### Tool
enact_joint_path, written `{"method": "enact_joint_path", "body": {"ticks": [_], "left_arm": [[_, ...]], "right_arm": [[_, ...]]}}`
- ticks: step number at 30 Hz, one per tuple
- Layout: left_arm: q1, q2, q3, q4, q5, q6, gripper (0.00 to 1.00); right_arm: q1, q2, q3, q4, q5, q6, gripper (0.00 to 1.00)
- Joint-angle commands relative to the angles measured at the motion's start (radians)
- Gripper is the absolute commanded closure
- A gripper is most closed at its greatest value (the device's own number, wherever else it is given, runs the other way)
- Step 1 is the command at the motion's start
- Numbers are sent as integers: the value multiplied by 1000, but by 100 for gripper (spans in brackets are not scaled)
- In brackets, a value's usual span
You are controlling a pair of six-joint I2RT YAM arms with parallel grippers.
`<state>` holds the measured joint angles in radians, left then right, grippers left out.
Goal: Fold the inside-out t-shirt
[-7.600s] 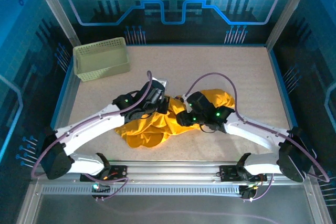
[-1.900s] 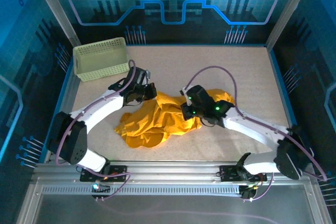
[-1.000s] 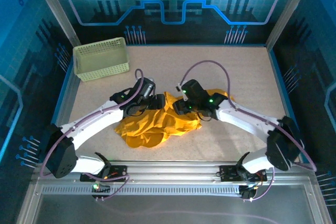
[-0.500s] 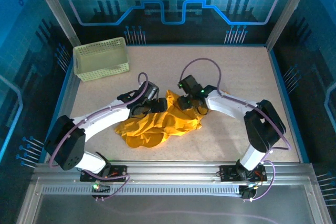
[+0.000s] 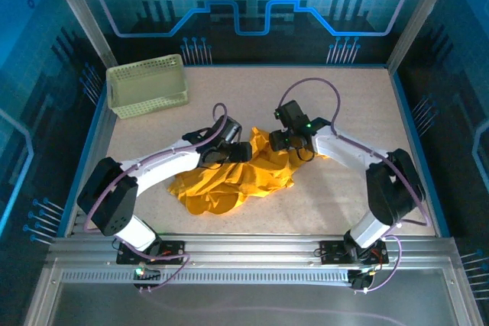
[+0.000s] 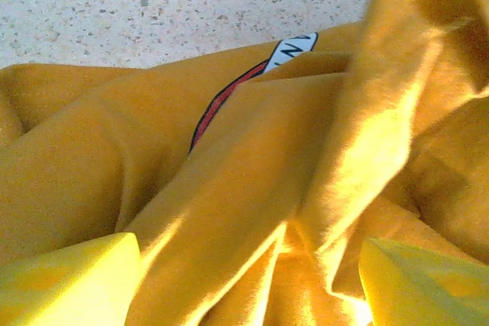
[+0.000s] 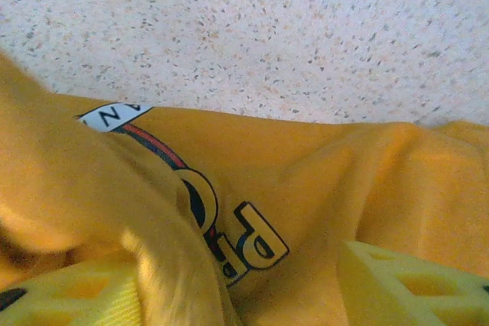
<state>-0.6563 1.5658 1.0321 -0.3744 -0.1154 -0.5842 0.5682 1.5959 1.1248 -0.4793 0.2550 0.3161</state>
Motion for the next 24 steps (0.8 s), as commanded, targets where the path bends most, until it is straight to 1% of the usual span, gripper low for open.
{"method": "enact_joint_path", "body": {"ticks": [1, 3, 6, 8, 12, 14, 18, 24], "left_arm": [[-6, 16, 19, -11, -7, 21, 25], [-6, 9, 7, -4, -15, 17, 25], [-4, -11, -17, 13, -35, 9, 25], [-4, -21, -27, 14, -48, 6, 25], [-2, -19, -41, 22, -49, 3, 25], [-3, -22, -48, 23, -49, -1, 25], [-1, -37, -66, 32, -51, -5, 25], [7, -68, -86, 40, -54, -11, 25]], "right_arm": [[94, -66, 51, -102, 117, -23, 35], [139, -67, 71, -141, 139, -26, 37], [197, -50, 89, -176, 144, -20, 42], [214, -28, 94, -182, 131, -11, 46], [174, 28, 91, -180, 66, 44, 52], [160, 39, 86, -174, 66, 56, 55], [157, 80, 99, -175, 70, 45, 55], [154, 157, 128, -217, 162, 52, 52]]}}
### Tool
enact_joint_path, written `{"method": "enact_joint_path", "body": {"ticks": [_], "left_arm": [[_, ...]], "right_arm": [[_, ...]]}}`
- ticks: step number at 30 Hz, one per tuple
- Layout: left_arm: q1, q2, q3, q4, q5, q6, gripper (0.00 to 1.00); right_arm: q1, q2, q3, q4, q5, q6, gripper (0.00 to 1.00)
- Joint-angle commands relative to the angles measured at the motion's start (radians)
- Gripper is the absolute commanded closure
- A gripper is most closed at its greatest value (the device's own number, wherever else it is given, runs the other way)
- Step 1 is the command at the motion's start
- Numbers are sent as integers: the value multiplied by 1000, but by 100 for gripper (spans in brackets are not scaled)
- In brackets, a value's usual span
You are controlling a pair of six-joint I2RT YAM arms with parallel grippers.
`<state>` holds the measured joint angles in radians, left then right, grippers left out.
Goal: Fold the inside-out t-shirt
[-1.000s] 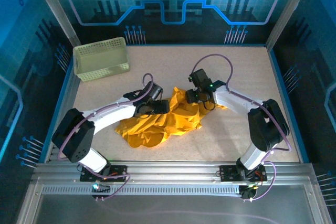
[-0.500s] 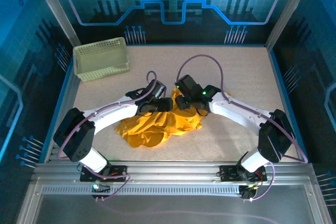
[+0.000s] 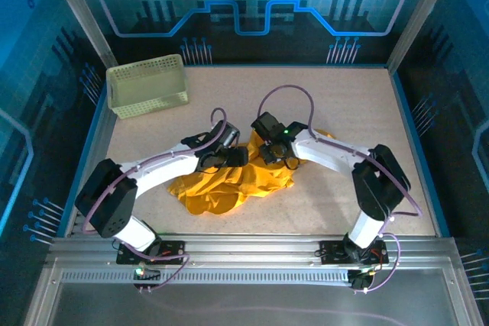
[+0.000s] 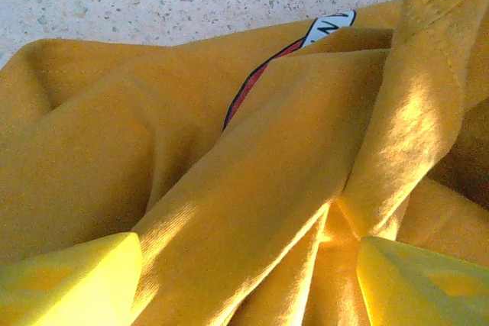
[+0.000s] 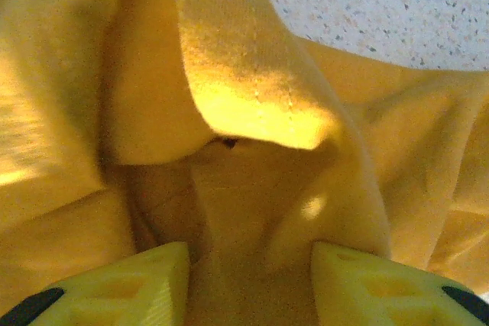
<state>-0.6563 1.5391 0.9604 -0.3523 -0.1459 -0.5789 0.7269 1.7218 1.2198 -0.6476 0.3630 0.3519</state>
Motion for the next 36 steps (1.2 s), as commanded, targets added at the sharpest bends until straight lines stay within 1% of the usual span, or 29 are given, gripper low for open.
{"method": "enact_joint_path", "body": {"ticks": [1, 3, 5, 10, 12, 15, 20, 23, 27, 30, 33, 36], "left_arm": [[7, -47, -17, 18, -25, -16, 25], [9, -54, -21, 19, -27, -16, 25], [11, -56, -21, 16, -27, -15, 25], [14, -48, -13, 9, -20, -12, 25], [17, -46, -9, 10, -11, -14, 25], [26, -59, -18, 26, 19, -30, 25], [30, -82, -8, 21, 27, -16, 25], [30, -125, -14, 52, 65, -2, 25], [24, -189, -25, 104, 125, 6, 25], [8, -204, -16, 130, 180, 12, 31], [-22, -194, 3, 147, 226, 22, 41], [-50, -170, 5, 191, 260, 11, 51]], "right_arm": [[-4, 38, 33, -49, 59, 16, 51], [-5, 42, 28, -43, 61, 16, 53], [-5, 41, 24, -43, 60, 18, 58], [3, -21, 18, -41, 43, 7, 80], [14, -61, 17, -43, 47, -4, 84], [21, -134, -2, -13, 8, -34, 92], [18, -246, -42, 23, -32, -42, 92], [7, -307, -88, 73, -86, -45, 92], [-3, -377, -182, 181, -188, -39, 95], [-4, -411, -249, 250, -225, -17, 98], [-6, -425, -292, 304, -258, 9, 100], [-8, -432, -317, 339, -268, 26, 100]]}}
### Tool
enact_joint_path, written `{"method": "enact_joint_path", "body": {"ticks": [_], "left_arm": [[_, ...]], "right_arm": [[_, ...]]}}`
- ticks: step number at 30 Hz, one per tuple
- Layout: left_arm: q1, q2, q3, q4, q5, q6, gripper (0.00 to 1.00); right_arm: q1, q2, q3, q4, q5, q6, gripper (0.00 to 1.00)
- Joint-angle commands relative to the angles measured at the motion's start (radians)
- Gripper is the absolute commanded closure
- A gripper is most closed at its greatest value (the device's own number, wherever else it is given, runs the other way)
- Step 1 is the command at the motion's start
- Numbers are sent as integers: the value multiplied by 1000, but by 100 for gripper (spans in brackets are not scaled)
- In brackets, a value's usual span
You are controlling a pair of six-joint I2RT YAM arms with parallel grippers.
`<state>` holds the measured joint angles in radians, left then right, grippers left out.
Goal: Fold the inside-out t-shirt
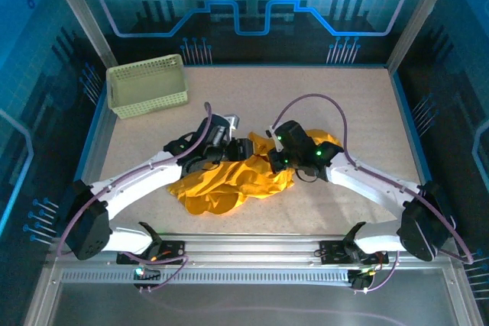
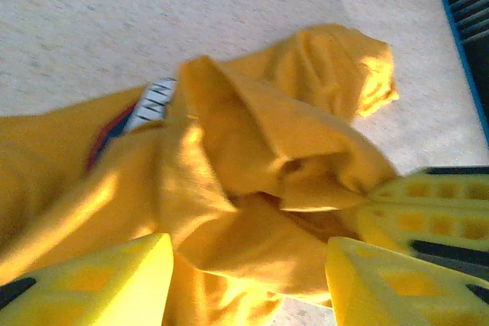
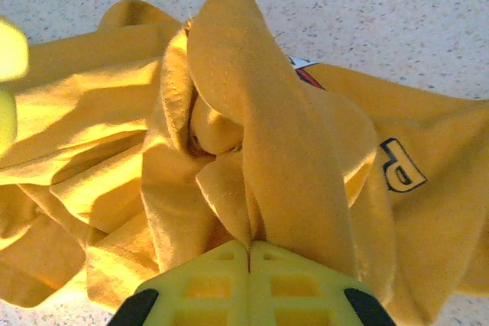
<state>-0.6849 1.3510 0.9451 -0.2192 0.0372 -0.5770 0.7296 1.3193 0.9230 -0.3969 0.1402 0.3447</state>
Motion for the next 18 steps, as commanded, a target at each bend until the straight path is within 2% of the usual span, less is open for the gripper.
{"method": "enact_joint_path", "body": {"ticks": [1, 4, 9, 14, 18], "left_arm": [[-22, 30, 20, 67, 85, -2, 53], [-22, 67, 9, 108, 102, -30, 57], [-23, 123, -22, 233, 168, -73, 58], [-22, 161, -39, 303, 183, -99, 57], [-17, 159, -55, 308, 157, -105, 47]], "right_arm": [[-12, -29, -23, 92, -45, 37, 100], [-19, -33, -26, 94, -46, 46, 100], [-26, -40, -38, 101, -54, 48, 100], [-35, -51, -68, 125, -73, 59, 100], [-42, -58, -79, 133, -75, 64, 100]]}}
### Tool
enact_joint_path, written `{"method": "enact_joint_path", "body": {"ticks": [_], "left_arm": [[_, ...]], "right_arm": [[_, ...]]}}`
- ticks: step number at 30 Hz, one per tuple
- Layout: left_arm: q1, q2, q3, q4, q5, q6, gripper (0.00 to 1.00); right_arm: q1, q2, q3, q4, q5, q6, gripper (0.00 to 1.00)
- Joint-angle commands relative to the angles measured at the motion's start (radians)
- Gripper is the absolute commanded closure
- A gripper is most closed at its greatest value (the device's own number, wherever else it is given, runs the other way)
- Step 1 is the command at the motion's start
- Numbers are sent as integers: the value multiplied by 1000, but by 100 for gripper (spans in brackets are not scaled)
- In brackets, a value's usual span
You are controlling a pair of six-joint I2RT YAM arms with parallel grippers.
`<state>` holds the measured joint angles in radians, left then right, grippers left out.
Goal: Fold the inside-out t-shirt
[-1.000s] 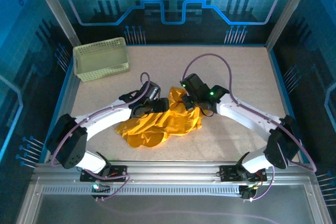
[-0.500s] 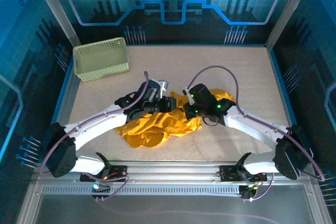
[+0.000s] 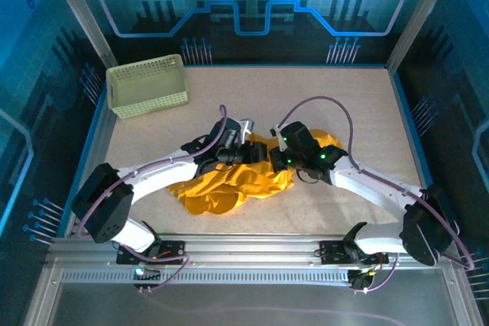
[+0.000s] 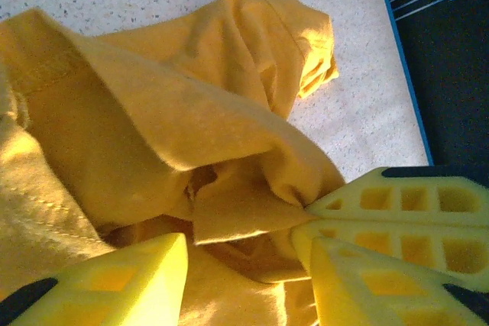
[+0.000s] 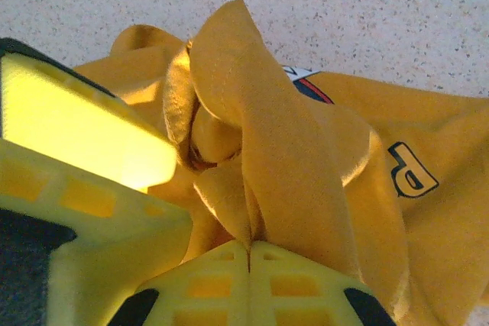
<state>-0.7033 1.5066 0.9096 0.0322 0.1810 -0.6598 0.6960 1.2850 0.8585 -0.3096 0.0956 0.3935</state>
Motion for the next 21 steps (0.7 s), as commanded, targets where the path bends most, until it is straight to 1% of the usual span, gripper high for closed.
{"method": "enact_joint_path", "body": {"ticks": [1, 4, 7, 10, 16, 21], "left_arm": [[5, 4, -24, 62, 14, -27, 46], [26, 12, -54, 107, 39, -55, 47], [47, 14, -105, 222, 90, -97, 52], [52, 20, -123, 275, 108, -114, 55], [59, 26, -153, 354, 140, -130, 54], [61, 48, -159, 407, 166, -150, 58]], "right_arm": [[-11, -28, -18, 49, -35, 16, 100], [-22, -46, -44, 81, -60, 22, 100], [-44, -60, -76, 126, -108, 39, 100], [-64, -70, -104, 161, -136, 57, 100], [-90, -73, -129, 209, -201, 68, 100], [-93, -75, -144, 239, -225, 79, 100]]}}
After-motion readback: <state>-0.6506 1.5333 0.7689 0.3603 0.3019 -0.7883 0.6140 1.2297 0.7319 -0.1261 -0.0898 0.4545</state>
